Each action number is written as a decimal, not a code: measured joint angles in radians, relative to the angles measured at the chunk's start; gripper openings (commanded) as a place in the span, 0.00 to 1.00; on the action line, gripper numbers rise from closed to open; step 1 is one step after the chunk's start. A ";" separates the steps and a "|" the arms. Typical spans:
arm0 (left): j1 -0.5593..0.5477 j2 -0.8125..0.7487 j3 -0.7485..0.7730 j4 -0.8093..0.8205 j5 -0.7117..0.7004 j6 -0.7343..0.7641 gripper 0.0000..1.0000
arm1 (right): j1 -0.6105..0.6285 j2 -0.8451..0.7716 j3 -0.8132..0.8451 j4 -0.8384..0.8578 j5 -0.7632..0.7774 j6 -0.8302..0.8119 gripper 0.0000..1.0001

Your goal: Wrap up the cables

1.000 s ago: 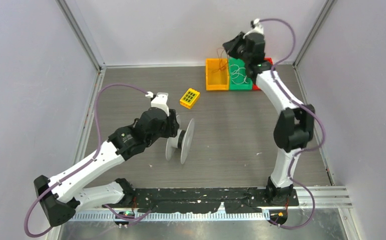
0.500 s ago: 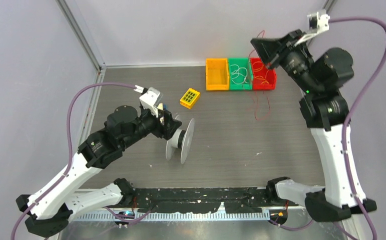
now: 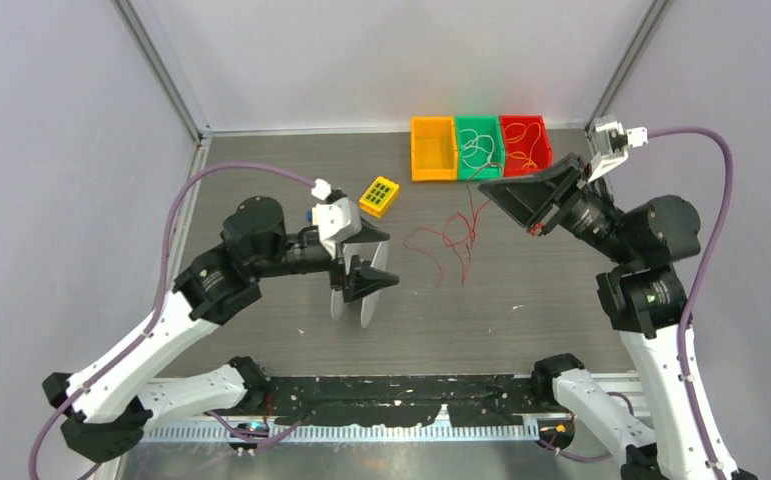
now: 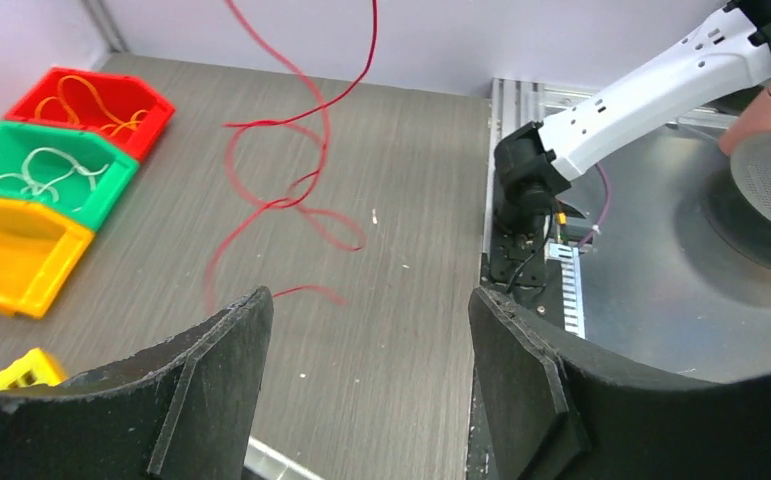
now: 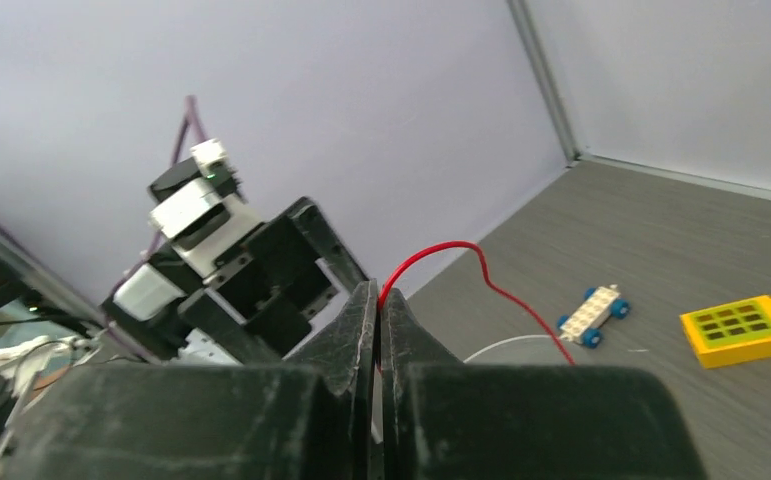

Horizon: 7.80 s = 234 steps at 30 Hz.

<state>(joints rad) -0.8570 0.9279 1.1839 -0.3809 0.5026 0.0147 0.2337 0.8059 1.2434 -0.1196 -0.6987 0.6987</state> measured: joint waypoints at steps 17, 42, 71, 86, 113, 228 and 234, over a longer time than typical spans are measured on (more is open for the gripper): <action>-0.154 0.253 0.024 0.207 0.073 0.010 0.71 | 0.000 -0.094 -0.205 0.364 -0.071 0.381 0.05; -0.243 0.352 -0.031 0.402 -0.220 -0.002 0.00 | 0.000 -0.132 -0.219 0.217 0.166 0.253 0.06; -0.139 0.233 0.286 -0.121 -0.380 -0.230 0.00 | 0.002 0.017 -0.131 -0.232 0.694 -0.608 0.43; -0.134 0.245 0.134 -0.005 -0.406 -0.173 0.55 | 0.002 -0.180 -0.202 -0.319 0.453 -0.427 0.07; -0.130 -0.029 -0.066 -0.124 -0.729 0.021 0.62 | -0.154 0.259 -0.649 -0.247 0.802 -0.224 0.49; -0.103 0.137 -0.063 0.283 -0.423 -0.571 0.52 | 0.493 -0.096 -0.595 0.354 0.557 -0.630 0.06; -0.042 -0.008 0.050 -0.057 -0.410 -0.427 0.60 | 0.493 -0.088 -0.492 0.180 0.454 -0.872 0.05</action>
<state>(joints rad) -0.8986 0.9199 1.2343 -0.4381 0.0921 -0.4126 0.7265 0.7177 0.7513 0.0601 -0.2447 -0.1734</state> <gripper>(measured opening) 0.581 0.067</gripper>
